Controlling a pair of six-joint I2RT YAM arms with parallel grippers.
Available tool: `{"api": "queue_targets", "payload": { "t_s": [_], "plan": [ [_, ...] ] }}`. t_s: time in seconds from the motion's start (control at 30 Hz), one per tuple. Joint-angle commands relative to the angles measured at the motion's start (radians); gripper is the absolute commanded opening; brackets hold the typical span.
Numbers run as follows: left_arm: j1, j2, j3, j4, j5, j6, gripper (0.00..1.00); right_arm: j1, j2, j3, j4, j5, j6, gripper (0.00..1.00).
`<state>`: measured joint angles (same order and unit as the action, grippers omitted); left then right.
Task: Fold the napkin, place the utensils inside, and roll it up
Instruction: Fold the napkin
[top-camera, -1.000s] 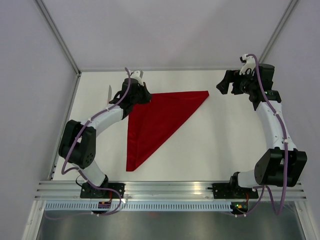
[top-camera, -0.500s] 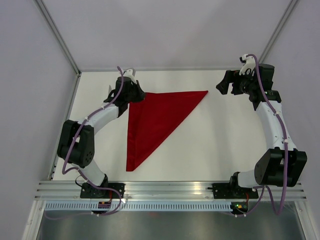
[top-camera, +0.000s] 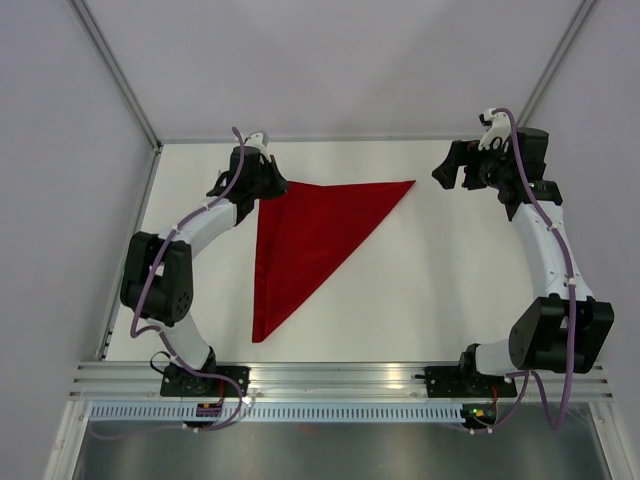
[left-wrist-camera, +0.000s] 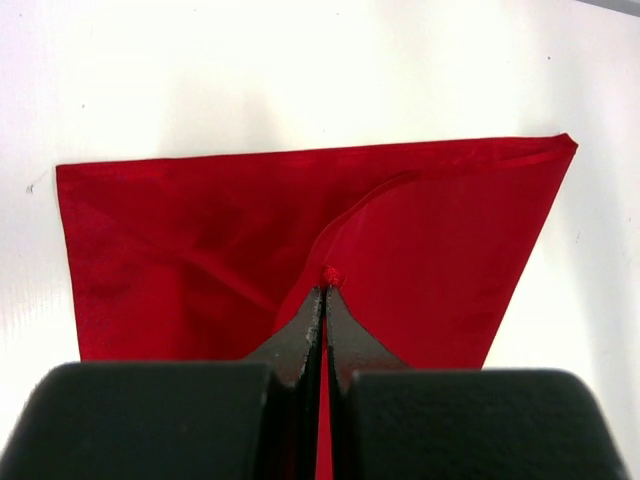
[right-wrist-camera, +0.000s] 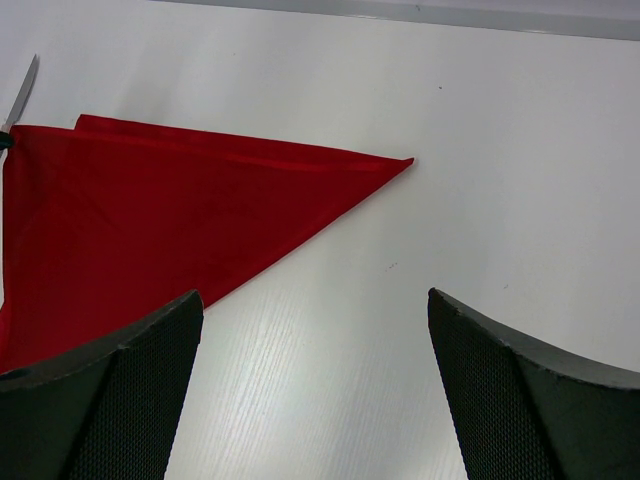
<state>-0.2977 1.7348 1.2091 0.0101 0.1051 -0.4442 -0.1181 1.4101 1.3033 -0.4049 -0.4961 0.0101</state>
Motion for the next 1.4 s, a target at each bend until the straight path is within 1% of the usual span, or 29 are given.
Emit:
{"api": "queue_targets", "payload": {
  "t_s": [0.0, 0.67, 1.37],
  "plan": [
    [0.011, 0.020, 0.064, -0.033, 0.027, 0.004, 0.02, -0.003, 0.012, 0.010, -0.003, -0.006, -0.002, 0.98],
    [0.048, 0.049, 0.135, -0.064, 0.047, 0.013, 0.02, -0.003, 0.020, 0.011, 0.000, -0.002, -0.027, 0.98],
    [0.077, 0.075, 0.164, -0.071, 0.070, 0.015, 0.02, -0.003, 0.027, 0.011, -0.002, 0.004, -0.033, 0.98]
  ]
}}
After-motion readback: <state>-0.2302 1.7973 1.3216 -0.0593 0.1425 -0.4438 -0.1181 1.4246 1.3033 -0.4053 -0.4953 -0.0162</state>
